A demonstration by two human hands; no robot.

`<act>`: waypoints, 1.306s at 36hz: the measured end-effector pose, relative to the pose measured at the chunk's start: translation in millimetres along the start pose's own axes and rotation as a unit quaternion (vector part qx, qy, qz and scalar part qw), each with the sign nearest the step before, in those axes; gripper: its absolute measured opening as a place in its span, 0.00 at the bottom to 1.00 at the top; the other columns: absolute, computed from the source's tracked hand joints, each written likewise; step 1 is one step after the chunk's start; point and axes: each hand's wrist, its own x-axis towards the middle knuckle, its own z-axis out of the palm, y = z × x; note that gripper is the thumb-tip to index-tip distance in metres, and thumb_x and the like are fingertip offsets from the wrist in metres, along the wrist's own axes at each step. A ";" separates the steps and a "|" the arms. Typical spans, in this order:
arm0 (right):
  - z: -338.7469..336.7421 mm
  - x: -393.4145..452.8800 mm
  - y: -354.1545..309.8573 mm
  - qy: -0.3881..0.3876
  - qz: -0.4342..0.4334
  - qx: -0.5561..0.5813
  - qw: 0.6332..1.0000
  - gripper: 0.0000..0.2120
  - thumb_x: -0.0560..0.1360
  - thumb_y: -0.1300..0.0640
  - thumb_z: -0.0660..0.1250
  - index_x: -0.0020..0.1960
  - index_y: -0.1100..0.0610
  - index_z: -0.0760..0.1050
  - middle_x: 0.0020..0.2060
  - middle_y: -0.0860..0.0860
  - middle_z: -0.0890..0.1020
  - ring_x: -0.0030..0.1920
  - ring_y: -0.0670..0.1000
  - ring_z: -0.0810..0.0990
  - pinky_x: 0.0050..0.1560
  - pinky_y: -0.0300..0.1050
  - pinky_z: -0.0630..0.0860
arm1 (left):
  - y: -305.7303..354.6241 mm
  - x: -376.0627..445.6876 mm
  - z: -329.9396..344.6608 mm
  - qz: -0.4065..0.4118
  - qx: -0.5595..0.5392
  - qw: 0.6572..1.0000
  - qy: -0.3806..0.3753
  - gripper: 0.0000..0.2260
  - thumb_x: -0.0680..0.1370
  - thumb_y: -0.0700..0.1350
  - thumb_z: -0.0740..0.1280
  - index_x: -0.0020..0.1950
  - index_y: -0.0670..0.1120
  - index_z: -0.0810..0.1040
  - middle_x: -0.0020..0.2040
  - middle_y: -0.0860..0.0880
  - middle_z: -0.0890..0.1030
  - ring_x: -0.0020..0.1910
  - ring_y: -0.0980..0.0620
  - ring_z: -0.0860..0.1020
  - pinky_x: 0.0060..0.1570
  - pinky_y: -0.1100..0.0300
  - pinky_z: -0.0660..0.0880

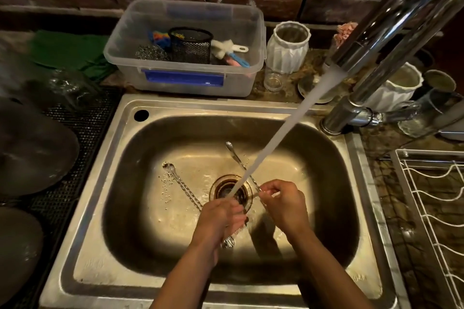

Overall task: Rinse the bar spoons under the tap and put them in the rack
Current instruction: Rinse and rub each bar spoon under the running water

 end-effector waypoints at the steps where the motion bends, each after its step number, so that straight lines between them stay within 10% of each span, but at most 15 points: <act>1: 0.5 0.9 4.8 0.006 -0.001 -0.017 1.000 0.04 0.73 0.60 0.72 0.44 0.52 0.83 0.36 0.43 0.80 0.38 0.44 0.78 0.34 0.34 0.69 | -0.1 1.1 -2.1 -0.008 0.003 1.000 0.001 0.09 0.83 0.39 0.61 0.56 0.37 0.80 0.49 0.39 0.86 0.50 0.41 0.85 0.54 0.49 0.82; 17: 6.4 10.6 46.8 0.012 0.043 -0.185 0.982 0.07 0.78 0.63 0.62 0.43 0.54 0.73 0.43 0.54 0.80 0.40 0.51 0.72 0.31 0.35 0.61 | 0.5 5.2 -32.3 -0.022 -0.014 1.000 0.008 0.10 0.83 0.40 0.61 0.52 0.38 0.81 0.45 0.42 0.87 0.49 0.43 0.86 0.55 0.48 0.81; 31: 17.8 5.6 23.9 0.019 0.000 -0.239 0.971 0.09 0.77 0.51 0.66 0.54 0.54 0.74 0.49 0.52 0.78 0.50 0.54 0.78 0.50 0.53 0.78 | 17.1 6.3 -75.3 -0.019 -0.086 0.995 0.056 0.08 0.81 0.35 0.61 0.53 0.38 0.80 0.49 0.40 0.86 0.50 0.43 0.85 0.44 0.57 0.80; 36: 54.0 3.1 -14.8 -0.102 -0.038 -0.082 0.991 0.08 0.77 0.56 0.68 0.40 0.50 0.79 0.37 0.48 0.82 0.39 0.44 0.81 0.34 0.29 0.73 | 19.2 10.5 -93.5 -0.018 -0.146 0.983 0.110 0.09 0.81 0.35 0.60 0.56 0.37 0.79 0.50 0.38 0.85 0.52 0.41 0.84 0.40 0.58 0.78; 47: 130.9 7.4 -48.8 -0.210 -0.022 -0.158 0.965 0.08 0.76 0.55 0.65 0.45 0.55 0.83 0.42 0.50 0.85 0.44 0.50 0.82 0.50 0.51 0.80 | 16.8 13.9 -107.8 -0.013 -0.218 0.970 0.103 0.13 0.82 0.36 0.58 0.63 0.37 0.77 0.56 0.41 0.83 0.55 0.44 0.82 0.51 0.57 0.78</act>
